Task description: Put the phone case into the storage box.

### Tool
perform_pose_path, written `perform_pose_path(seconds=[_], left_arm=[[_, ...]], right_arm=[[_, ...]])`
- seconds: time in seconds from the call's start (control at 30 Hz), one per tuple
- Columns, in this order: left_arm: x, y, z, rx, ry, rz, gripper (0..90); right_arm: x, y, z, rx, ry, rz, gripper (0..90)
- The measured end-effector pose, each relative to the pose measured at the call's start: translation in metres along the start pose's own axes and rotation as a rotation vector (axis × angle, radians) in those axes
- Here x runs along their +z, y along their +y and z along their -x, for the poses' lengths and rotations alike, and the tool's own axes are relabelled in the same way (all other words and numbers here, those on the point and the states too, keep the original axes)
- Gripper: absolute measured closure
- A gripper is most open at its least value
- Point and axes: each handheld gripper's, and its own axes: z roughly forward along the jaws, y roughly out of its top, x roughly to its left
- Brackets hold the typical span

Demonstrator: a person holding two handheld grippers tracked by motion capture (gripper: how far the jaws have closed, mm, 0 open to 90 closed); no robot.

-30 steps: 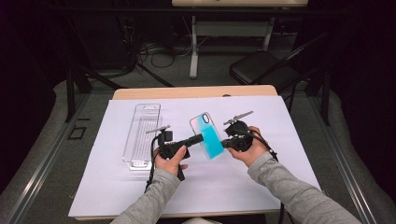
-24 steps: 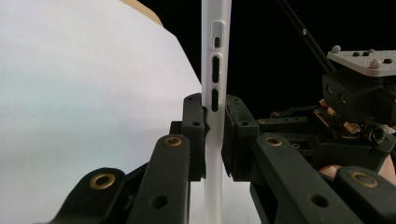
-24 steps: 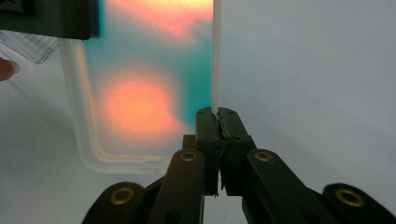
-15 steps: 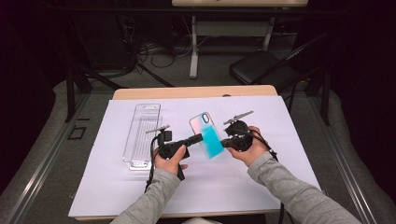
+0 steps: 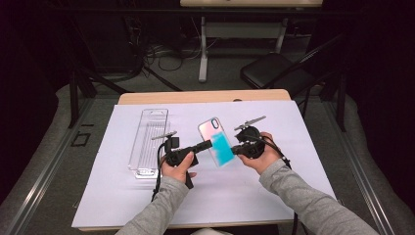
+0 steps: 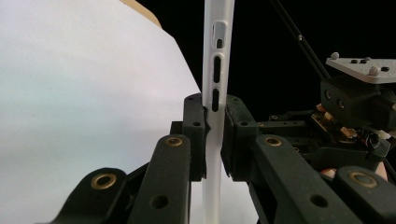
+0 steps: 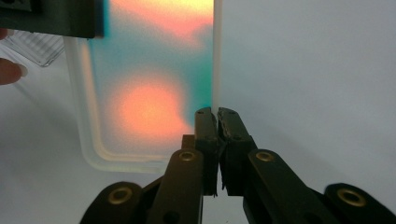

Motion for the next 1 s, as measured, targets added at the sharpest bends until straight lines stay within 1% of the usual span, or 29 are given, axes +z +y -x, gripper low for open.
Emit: perform_pose_path(seconds=[0.07,0.13,0.23,0.43,0.57,0.7,0.8,0.9,1.0], left_arm=[[0.0,0.0,0.0,0.001,0.004,0.001,81.2],[0.0,0.0,-0.001,-0.007,0.004,-0.001,81.1],[0.0,-0.001,-0.001,-0.008,0.003,0.002,81.2],[-0.001,-0.001,-0.002,0.009,0.011,-0.002,81.2],[-0.002,0.0,-0.001,0.034,0.01,-0.007,81.2],[-0.004,0.001,0.0,0.055,0.013,-0.006,81.2],[-0.006,0.002,0.001,0.075,0.004,-0.007,81.2],[-0.008,0.003,0.002,0.095,0.005,-0.008,81.2],[-0.011,0.004,0.003,0.118,0.007,-0.013,81.2]], right_arm=[[0.0,0.0,0.0,0.003,0.004,0.001,86.2],[-0.001,0.0,0.0,0.002,0.019,0.013,83.2],[-0.002,0.0,0.0,0.002,0.023,0.019,81.6],[-0.005,0.0,0.002,0.009,0.033,0.031,77.9],[-0.007,0.0,0.003,0.011,0.039,0.043,75.2],[-0.009,-0.001,0.003,-0.005,0.041,0.063,71.2],[-0.012,-0.002,0.003,-0.018,0.052,0.081,68.9],[-0.015,-0.002,0.003,-0.043,0.068,0.109,65.4],[-0.019,-0.003,0.003,-0.071,0.065,0.139,62.6]])
